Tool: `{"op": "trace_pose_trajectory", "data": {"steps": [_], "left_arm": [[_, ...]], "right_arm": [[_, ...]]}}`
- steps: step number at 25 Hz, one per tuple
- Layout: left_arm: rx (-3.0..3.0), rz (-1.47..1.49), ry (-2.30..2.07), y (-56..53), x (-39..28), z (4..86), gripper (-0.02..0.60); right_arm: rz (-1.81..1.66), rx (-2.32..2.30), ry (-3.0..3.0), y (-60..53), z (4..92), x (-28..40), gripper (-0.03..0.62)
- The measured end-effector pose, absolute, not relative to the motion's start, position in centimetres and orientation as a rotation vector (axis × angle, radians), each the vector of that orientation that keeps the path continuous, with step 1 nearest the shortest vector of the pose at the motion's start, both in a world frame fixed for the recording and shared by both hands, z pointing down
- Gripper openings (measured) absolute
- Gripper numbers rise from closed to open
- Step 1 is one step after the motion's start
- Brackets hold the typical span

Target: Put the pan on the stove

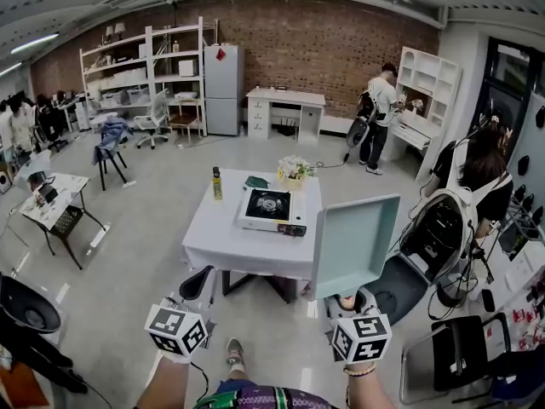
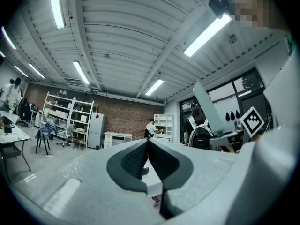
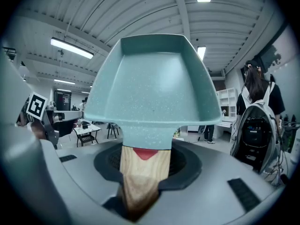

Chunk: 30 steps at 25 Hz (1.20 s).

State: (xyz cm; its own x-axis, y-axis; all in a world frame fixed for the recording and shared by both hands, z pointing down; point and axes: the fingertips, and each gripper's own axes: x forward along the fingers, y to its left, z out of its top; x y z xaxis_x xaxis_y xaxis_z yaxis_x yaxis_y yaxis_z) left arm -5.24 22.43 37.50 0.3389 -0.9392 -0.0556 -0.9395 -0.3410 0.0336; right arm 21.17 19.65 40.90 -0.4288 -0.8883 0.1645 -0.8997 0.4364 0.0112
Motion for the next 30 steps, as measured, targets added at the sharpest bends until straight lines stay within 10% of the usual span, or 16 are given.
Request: {"op": "trace_pose_trajectory", "data": {"steps": [30], "left_arm": [[-2.576, 0.078, 1.800, 13.9, -7.4, 37.7, 0.018]], "right_arm": [[0.109, 1.593, -2.534, 10.9, 40.4, 19.6, 0.156]]}}
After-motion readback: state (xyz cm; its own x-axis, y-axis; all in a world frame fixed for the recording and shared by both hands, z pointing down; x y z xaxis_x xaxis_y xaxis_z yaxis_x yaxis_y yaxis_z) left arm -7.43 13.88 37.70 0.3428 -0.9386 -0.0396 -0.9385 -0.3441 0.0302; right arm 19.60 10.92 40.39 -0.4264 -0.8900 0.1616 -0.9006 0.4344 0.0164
